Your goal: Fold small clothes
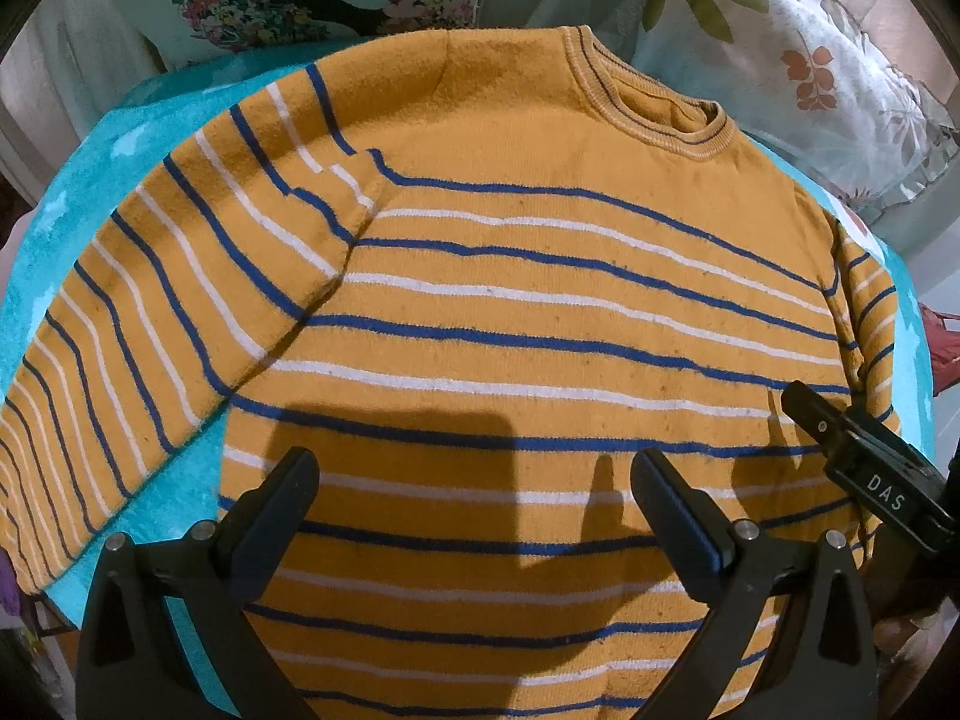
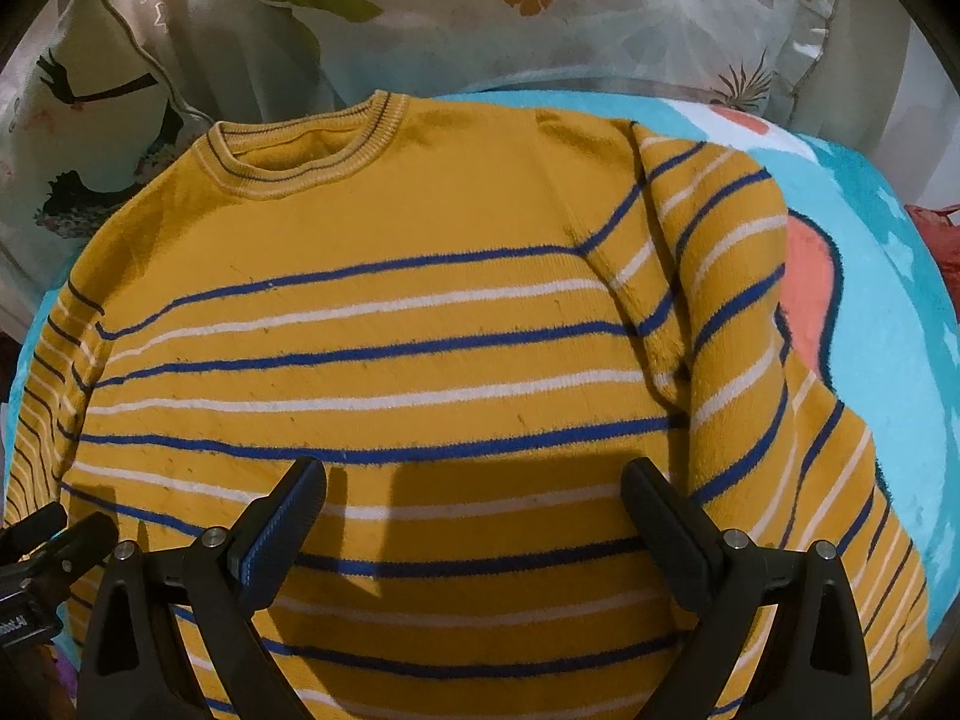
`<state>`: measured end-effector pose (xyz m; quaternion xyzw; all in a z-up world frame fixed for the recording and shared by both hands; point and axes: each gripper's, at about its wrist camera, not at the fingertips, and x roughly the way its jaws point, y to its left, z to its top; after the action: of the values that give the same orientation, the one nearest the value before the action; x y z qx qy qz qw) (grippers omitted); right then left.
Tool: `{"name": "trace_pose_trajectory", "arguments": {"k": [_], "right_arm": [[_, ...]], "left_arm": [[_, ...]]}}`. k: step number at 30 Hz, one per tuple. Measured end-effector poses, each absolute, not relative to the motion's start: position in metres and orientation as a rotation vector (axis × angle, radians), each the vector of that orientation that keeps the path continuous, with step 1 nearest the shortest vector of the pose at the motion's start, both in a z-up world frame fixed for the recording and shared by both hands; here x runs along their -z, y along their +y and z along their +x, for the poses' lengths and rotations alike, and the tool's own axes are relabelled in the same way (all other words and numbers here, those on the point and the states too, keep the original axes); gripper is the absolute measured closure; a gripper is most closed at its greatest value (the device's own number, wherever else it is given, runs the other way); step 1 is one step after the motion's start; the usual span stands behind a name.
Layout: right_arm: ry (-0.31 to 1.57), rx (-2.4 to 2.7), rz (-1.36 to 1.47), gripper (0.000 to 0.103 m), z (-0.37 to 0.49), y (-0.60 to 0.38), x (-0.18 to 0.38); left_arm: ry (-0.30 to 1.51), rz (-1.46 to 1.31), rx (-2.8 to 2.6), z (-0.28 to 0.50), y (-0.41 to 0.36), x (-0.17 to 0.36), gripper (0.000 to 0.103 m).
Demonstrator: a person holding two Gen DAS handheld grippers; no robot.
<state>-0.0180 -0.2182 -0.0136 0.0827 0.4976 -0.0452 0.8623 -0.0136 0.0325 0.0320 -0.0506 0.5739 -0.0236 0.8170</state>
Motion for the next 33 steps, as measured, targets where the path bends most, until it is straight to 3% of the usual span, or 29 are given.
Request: {"name": "trace_pose_trajectory", "arguments": {"k": [15, 33], "right_arm": [[1.063, 0.088, 0.096, 0.0, -0.019, -0.209, 0.022], [1.022, 0.024, 0.012, 0.0, -0.035, -0.203, 0.027]], "left_arm": [[1.214, -0.088, 0.031, -0.02, 0.03, -0.037, 0.0], [1.103, -0.009, -0.043, -0.047, 0.009, -0.079, 0.0]]}}
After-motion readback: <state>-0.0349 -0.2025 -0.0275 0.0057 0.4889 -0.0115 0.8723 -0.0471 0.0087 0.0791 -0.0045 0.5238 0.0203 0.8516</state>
